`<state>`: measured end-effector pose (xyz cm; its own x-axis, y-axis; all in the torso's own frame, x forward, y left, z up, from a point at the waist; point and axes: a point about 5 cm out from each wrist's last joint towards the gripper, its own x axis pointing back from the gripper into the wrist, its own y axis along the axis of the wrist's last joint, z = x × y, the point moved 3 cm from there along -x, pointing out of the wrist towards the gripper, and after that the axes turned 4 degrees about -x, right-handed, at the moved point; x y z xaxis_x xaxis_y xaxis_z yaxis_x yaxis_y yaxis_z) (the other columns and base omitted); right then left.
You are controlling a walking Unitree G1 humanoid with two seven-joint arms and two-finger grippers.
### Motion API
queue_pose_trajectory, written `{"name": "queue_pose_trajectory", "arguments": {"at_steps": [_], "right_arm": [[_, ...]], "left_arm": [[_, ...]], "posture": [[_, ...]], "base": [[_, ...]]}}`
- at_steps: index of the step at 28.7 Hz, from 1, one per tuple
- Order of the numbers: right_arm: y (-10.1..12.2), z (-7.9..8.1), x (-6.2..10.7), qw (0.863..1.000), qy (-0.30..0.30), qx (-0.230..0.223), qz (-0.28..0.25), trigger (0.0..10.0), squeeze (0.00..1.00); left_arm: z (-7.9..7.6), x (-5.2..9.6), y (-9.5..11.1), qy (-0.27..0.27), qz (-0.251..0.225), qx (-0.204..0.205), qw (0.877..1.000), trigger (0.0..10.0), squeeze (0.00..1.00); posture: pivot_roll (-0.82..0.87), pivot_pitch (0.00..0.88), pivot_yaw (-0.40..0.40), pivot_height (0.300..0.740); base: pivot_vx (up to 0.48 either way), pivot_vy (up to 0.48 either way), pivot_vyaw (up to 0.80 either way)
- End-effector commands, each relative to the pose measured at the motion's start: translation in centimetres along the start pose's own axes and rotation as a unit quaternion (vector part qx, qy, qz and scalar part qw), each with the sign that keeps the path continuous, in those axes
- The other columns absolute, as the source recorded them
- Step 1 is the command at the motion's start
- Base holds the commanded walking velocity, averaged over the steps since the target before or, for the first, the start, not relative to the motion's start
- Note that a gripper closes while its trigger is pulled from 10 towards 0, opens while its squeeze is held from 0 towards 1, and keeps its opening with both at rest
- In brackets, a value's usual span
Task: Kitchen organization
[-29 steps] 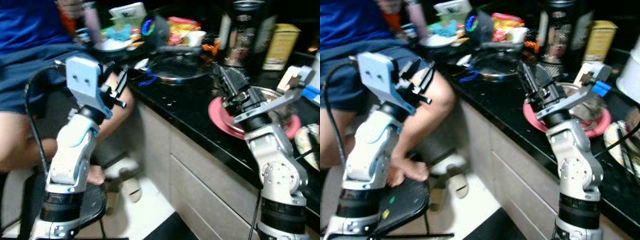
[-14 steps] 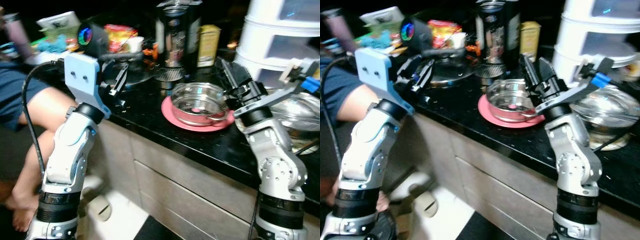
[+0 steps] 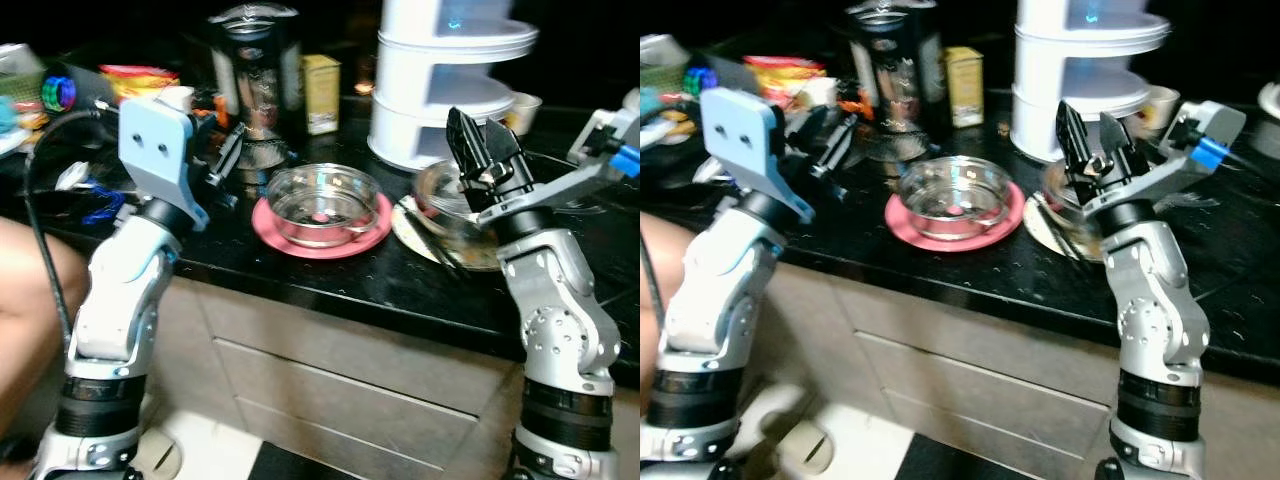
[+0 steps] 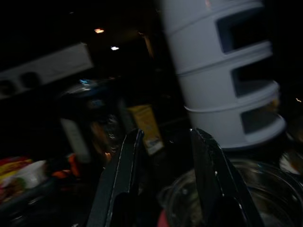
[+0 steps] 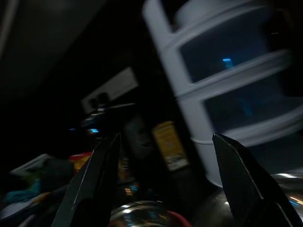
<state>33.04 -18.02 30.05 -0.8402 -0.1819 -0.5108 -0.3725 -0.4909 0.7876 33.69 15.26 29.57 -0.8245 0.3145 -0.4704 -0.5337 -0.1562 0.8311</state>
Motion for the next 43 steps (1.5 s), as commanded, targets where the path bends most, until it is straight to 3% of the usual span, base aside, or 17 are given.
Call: {"name": "queue_pose_trajectory", "arguments": {"at_steps": [1, 6, 7, 9, 12, 15, 19, 22, 25, 27, 29, 31, 33, 34, 35, 37, 43], "right_arm": [[-0.4, -0.1, 0.0, 1.0, -0.004, 0.008, 0.008, 10.0, 0.0], [-0.6, 0.6, 0.0, 1.0, 0.017, 0.013, 0.016, 10.0, 0.0], [-0.6, 0.6, 0.0, 1.0, 0.017, 0.013, 0.016, 10.0, 0.0], [-0.8, 1.3, 0.1, 0.999, 0.036, 0.014, 0.021, 10.0, 0.0], [-0.8, 1.6, 0.1, 0.999, 0.045, 0.016, 0.022, 10.0, 0.0], [-1.0, 2.4, 0.1, 0.997, 0.066, 0.018, 0.027, 10.0, 0.0], [-1.2, 2.7, 0.2, 0.996, 0.075, 0.025, 0.033, 10.0, 0.0], [-1.3, 2.9, 0.3, 0.996, 0.08, 0.029, 0.036, 10.0, 0.0], [-1.3, 3.1, 0.3, 0.995, 0.083, 0.031, 0.038, 10.0, 0.0], [-1.3, 3.6, 0.4, 0.993, 0.1, 0.038, 0.044, 10.0, 0.0], [-1.3, 3.8, 0.4, 0.992, 0.11, 0.042, 0.048, 10.0, 0.0], [-1.6, 4.9, 1.1, 0.983, 0.162, 0.055, 0.074, 10.0, 0.0], [-2.2, 6.2, 2.5, 0.963, 0.23, 0.076, 0.119, 10.0, 0.0], [-2.2, 6.2, 2.5, 0.963, 0.23, 0.076, 0.119, 10.0, 0.0], [-2.6, 6.9, 3.9, 0.943, 0.281, 0.092, 0.154, 10.0, 0.0], [-2.4, 7.1, 4.5, 0.935, 0.299, 0.093, 0.167, 10.0, 0.0], [-2.1, 7.6, 4.9, 0.931, 0.312, 0.088, 0.169, 10.0, 0.0]], "left_arm": [[0.1, -0.1, -0.3, -0.014, 0.007, -0.013, 1.0, 10.0, 0.0], [-0.6, -0.2, -2.2, -0.123, 0.051, -0.016, 0.991, 10.0, 0.0], [-0.6, -0.2, -2.2, -0.123, 0.051, -0.016, 0.991, 10.0, 0.0], [-0.4, 0.4, -4.2, -0.18, 0.096, -0.02, 0.979, 10.0, 0.0], [-0.1, 0.7, -4.8, -0.203, 0.112, -0.022, 0.973, 10.0, 0.0], [0.4, 1.5, -6.3, -0.273, 0.157, -0.033, 0.949, 10.0, 0.0], [1.1, 3.0, -8.3, -0.355, 0.232, -0.083, 0.902, 10.0, 0.0], [1.5, 3.5, -9.0, -0.382, 0.258, -0.103, 0.881, 10.0, 0.0], [1.5, 3.7, -9.1, -0.394, 0.261, -0.108, 0.875, 10.0, 0.0], [1.3, 3.9, -9.2, -0.417, 0.261, -0.117, 0.863, 10.0, 0.0], [1.2, 3.8, -9.2, -0.424, 0.259, -0.117, 0.86, 10.0, 0.0], [0.9, 3.5, -8.9, -0.438, 0.251, -0.121, 0.854, 10.0, 0.0], [0.6, 3.3, -8.6, -0.452, 0.243, -0.128, 0.849, 10.0, 0.0], [0.6, 3.3, -8.6, -0.452, 0.243, -0.128, 0.849, 10.0, 0.0], [0.4, 3.1, -8.2, -0.46, 0.235, -0.13, 0.846, 10.0, 0.0], [0.4, 2.9, -7.9, -0.463, 0.229, -0.133, 0.846, 10.0, 0.0], [0.4, 2.6, -7.6, -0.463, 0.219, -0.142, 0.847, 10.0, 0.0]], "posture": [[-0.06, 0.0, 0.057, 0.74], [-0.06, 0.0, 0.057, 0.74], [-0.06, 0.0, 0.057, 0.74], [-0.06, 0.0, 0.058, 0.74], [-0.06, 0.0, 0.057, 0.74], [-0.06, 0.0, 0.057, 0.74], [-0.07, 0.0, 0.066, 0.74], [-0.08, 0.0, 0.068, 0.74], [-0.08, 0.0, 0.07, 0.74], [-0.08, 0.0, 0.071, 0.74], [-0.08, 0.0, 0.071, 0.74], [-0.08, 0.0, 0.074, 0.74], [-0.08, 0.0, 0.076, 0.74], [-0.08, 0.0, 0.076, 0.74], [-0.08, 0.0, 0.077, 0.74], [-0.09, 0.0, 0.08, 0.74], [-0.09, 0.0, 0.081, 0.74]], "base": [[0.0, 0.0, -0.8], [0.0, 0.0, -0.8], [0.0, 0.0, -0.8], [0.0, 0.0, -0.35], [0.0, 0.0, 0.0], [0.0, 0.0, 0.0], [0.0, 0.0, 0.0], [0.0, 0.0, 0.0], [0.0, 0.0, 0.0], [0.0, 0.0, 0.0], [0.0, 0.0, 0.0], [0.0, 0.0, 0.0], [0.0, 0.0, 0.0], [0.0, 0.0, 0.0], [0.0, 0.0, 0.0], [0.0, 0.0, 0.0], [0.0, 0.0, 0.0]]}}
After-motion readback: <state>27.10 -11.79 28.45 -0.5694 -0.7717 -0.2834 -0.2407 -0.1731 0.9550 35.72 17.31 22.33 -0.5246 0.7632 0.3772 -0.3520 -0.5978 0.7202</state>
